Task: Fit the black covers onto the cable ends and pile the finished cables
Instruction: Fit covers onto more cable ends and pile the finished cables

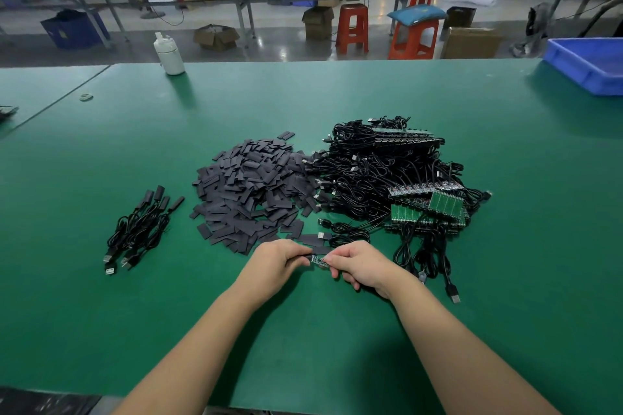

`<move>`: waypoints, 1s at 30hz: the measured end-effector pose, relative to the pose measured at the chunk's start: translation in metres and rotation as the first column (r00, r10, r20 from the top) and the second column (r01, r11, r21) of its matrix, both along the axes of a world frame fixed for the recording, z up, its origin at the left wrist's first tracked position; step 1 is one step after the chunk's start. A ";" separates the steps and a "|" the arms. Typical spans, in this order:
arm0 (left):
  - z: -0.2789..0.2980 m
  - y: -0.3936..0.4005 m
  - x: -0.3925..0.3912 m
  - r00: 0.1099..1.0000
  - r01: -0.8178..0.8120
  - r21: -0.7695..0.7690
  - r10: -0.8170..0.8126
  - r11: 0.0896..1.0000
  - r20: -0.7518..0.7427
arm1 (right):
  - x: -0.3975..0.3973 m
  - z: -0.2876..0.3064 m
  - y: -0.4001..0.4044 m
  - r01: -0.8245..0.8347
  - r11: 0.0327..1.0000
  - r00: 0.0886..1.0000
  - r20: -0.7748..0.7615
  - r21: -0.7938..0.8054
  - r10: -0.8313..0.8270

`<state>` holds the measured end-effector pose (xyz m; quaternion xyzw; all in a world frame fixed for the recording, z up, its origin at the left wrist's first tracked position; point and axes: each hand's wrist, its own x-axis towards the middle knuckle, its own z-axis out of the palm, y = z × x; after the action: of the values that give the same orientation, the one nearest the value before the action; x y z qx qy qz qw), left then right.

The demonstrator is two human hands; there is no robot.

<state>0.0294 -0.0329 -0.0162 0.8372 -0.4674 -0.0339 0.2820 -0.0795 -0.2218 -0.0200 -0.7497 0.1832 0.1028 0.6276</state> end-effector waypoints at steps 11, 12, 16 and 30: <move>0.009 0.001 -0.003 0.995 0.095 0.035 -0.096 0.995 0.038 | -0.001 0.002 0.000 -0.021 0.999 1.000 -0.009 -0.040 0.021; 0.009 0.001 -0.003 0.994 0.098 0.038 -0.100 0.994 0.045 | -0.001 0.002 0.000 -0.023 0.999 1.000 -0.009 -0.043 0.022; 0.010 0.000 -0.004 0.993 0.100 0.042 -0.103 0.994 0.066 | -0.001 0.003 0.000 -0.029 0.998 0.999 -0.017 -0.056 0.028; 0.011 -0.010 -0.011 0.975 0.197 0.137 -0.209 0.971 0.078 | 0.000 0.002 0.001 -0.075 0.994 0.997 -0.017 -0.078 0.074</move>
<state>0.0181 -0.0434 -0.0049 0.8021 -0.5598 -0.0539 0.2009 -0.0795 -0.2203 -0.0183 -0.7792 0.1635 0.1244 0.5921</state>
